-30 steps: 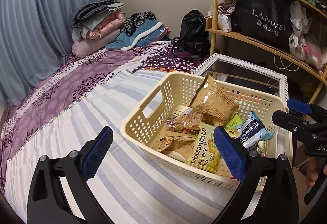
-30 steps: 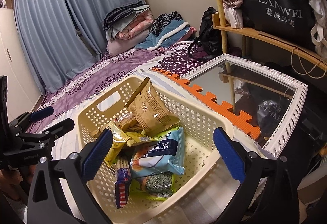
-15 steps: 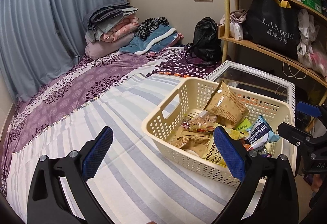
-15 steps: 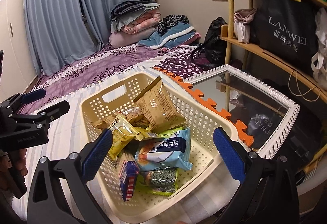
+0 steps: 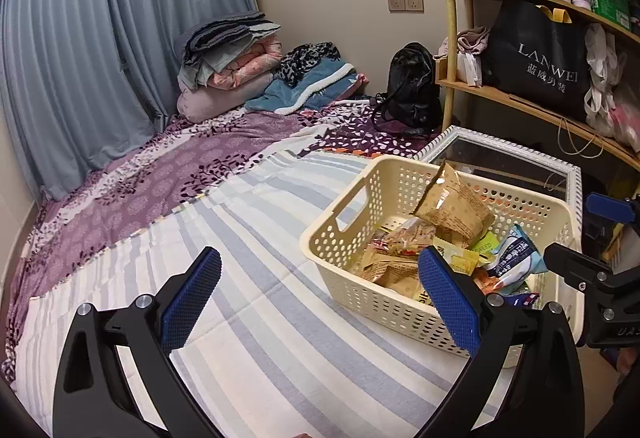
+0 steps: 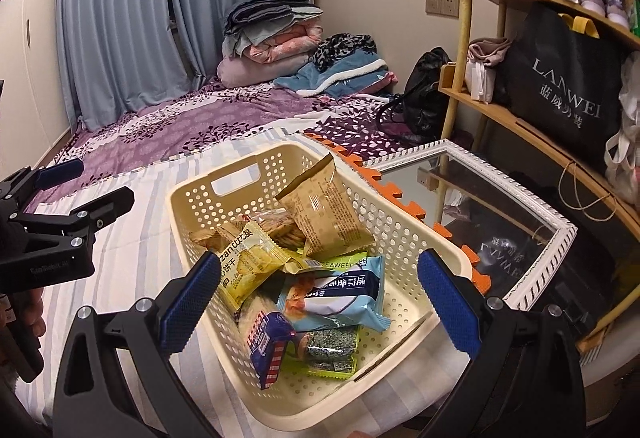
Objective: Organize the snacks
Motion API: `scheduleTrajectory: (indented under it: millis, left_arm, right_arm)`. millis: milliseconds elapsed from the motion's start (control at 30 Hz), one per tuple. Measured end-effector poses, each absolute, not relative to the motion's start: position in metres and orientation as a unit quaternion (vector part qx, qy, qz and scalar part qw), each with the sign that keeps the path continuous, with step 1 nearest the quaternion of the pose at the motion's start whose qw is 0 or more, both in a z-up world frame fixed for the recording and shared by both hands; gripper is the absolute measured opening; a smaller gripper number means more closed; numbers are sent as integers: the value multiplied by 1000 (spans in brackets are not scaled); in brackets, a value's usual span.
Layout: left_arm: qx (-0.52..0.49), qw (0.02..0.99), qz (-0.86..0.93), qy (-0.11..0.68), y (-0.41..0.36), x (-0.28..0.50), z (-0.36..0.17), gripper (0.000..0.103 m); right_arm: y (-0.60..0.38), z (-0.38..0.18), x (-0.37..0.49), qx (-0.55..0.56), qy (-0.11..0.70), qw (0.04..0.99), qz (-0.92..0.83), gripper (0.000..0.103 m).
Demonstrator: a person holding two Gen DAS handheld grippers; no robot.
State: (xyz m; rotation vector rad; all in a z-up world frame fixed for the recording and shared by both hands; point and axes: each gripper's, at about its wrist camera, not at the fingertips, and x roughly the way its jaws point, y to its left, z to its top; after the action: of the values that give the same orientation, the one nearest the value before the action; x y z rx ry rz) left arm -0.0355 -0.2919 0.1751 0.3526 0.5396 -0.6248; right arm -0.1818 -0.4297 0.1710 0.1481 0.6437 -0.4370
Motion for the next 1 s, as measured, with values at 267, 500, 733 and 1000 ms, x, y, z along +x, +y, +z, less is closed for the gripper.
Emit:
scheduleTrajectory:
  millis: [267,500,733,1000]
  left_arm:
    - [186,906,-290,246,-289,-42,175,100]
    - [179,904,-295,253,-283,-46,177,100]
    - [215,904,-287,232,-289,-57,175,100]
    - [236,903,-279,225,-297,-67,172,100]
  right_arm:
    - [-419,176,-183,57,314,923,-217,98]
    - [-415,179,-185,41,313,922,-224,98]
    - [-414,182,-191,34,311,921,-232,98]
    - [-414,180,-196,30,314,919,-236,98]
